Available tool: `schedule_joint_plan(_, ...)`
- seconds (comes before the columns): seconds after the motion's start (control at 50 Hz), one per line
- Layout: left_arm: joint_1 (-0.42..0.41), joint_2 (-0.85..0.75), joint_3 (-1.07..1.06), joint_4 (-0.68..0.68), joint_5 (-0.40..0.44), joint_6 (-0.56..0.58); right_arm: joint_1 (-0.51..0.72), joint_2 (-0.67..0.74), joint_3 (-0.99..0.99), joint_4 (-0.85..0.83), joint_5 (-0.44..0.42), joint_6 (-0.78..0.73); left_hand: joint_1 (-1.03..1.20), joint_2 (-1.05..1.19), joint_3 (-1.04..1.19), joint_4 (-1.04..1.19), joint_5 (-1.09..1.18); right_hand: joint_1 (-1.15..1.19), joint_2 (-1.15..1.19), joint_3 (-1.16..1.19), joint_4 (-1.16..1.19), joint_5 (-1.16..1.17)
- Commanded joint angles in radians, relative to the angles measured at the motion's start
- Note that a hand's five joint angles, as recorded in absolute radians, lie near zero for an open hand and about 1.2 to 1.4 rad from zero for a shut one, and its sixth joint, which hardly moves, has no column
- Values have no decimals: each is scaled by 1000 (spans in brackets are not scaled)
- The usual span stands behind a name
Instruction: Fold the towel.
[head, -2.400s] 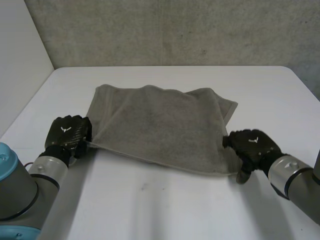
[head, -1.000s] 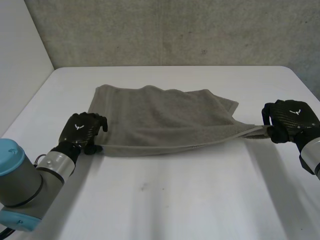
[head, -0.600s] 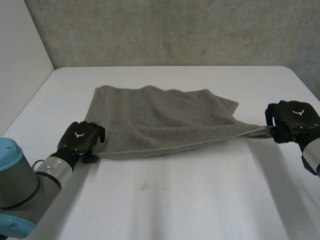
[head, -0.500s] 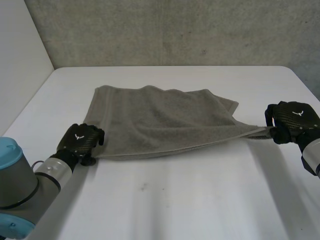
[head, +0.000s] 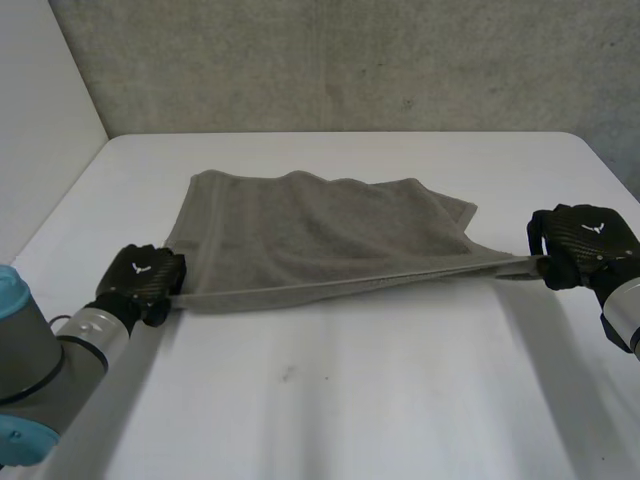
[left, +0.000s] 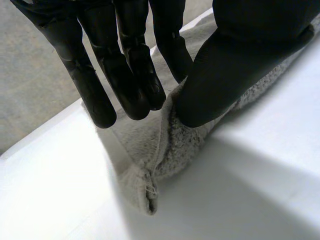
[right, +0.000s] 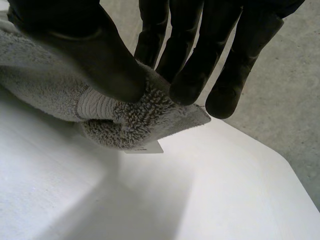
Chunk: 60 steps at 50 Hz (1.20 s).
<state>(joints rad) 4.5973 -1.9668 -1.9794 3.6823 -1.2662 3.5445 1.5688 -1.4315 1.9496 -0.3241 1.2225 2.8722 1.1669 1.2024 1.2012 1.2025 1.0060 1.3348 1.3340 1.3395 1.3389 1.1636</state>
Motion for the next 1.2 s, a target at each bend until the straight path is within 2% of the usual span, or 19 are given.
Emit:
schedule_joint_plan(0.02, 46, 194, 2, -102, 7, 10, 7, -61, -44, 117, -11, -14, 229, 194, 195, 194, 216, 61, 62, 57, 57, 58)
schedule_joint_plan(0.08, 46, 275, 11, -150, 8, 2, 4, -153, -111, 218, -17, -40, 229, 194, 195, 194, 216, 61, 62, 57, 57, 58)
schedule_joint_plan(0.12, 49, 443, 48, -250, 8, -15, 0, -201, -156, 278, -18, -62, 229, 194, 195, 194, 216, 61, 62, 57, 57, 58)
schedule_joint_plan(0.16, 51, 521, 68, -292, 10, -32, -4, -285, -271, 411, -21, -112, 229, 194, 195, 194, 216, 61, 62, 57, 57, 58)
schedule_joint_plan(0.24, 51, 696, 134, -398, 11, -79, -7, -328, -393, 546, -23, -158, 229, 194, 195, 194, 216, 61, 62, 57, 57, 58)
schedule_joint_plan(0.32, 51, 746, 163, -462, 11, -85, -10, -322, -553, 719, -21, -252, 229, 194, 195, 194, 216, 61, 62, 57, 57, 58)
schedule_joint_plan(0.44, 55, 714, 162, -516, 13, -78, -21, -267, -621, 859, -20, -407, 229, 194, 195, 194, 216, 61, 62, 57, 57, 58)
schedule_joint_plan(0.52, 57, 626, 152, -515, 13, -76, -13, -109, -641, 907, 3, -539, 229, 194, 195, 194, 216, 61, 62, 57, 57, 58)
schedule_joint_plan(0.62, 40, 374, 174, -493, 11, -64, 6, 23, -662, 902, 18, -551, 229, 194, 195, 194, 216, 61, 62, 57, 57, 58)
schedule_joint_plan(0.68, 32, 304, 209, -484, 11, -58, 54, 130, -713, 886, 46, -551, 229, 194, 195, 194, 216, 61, 62, 57, 57, 58)
schedule_joint_plan(0.72, 11, 182, 307, -472, 7, -50, 92, 186, -758, 866, 66, -551, 229, 194, 195, 194, 216, 61, 62, 57, 57, 58)
schedule_joint_plan(0.82, -17, 47, 514, -467, 10, -55, 183, 322, -937, 774, 166, -550, 229, 194, 195, 194, 216, 61, 62, 57, 57, 58)
schedule_joint_plan(0.88, -26, 7, 678, -456, 7, -65, 200, 398, -1092, 645, 222, -531, 229, 194, 195, 194, 216, 61, 62, 57, 57, 58)
schedule_joint_plan(0.92, -31, 2, 761, -434, 5, -73, 218, 424, -1214, 457, 255, -457, 229, 194, 195, 194, 216, 61, 62, 57, 57, 58)
schedule_joint_plan(0.94, -41, 2, 837, -394, -4, -94, 218, 424, -1215, 456, 255, -456, 229, 194, 195, 194, 216, 61, 62, 57, 57, 58)
schedule_joint_plan(1.0, -52, 5, 903, -341, -10, -131, 226, 402, -1252, 247, 262, -351, 229, 194, 195, 194, 216, 61, 62, 57, 57, 58)
schedule_joint_plan(1.08, -57, 61, 1002, -162, -77, -312, 227, 330, -1229, 44, 270, -242, 229, 194, 195, 194, 216, 61, 62, 57, 57, 58)
schedule_joint_plan(1.16, -49, 95, 1002, -56, -140, -458, 227, 315, -1212, 57, 270, -228, 229, 194, 195, 194, 216, 61, 62, 57, 57, 58)
schedule_joint_plan(1.2, -48, 95, 992, -59, -142, -479, 227, 313, -1201, 92, 268, -228, 229, 194, 195, 194, 216, 61, 62, 57, 57, 58)
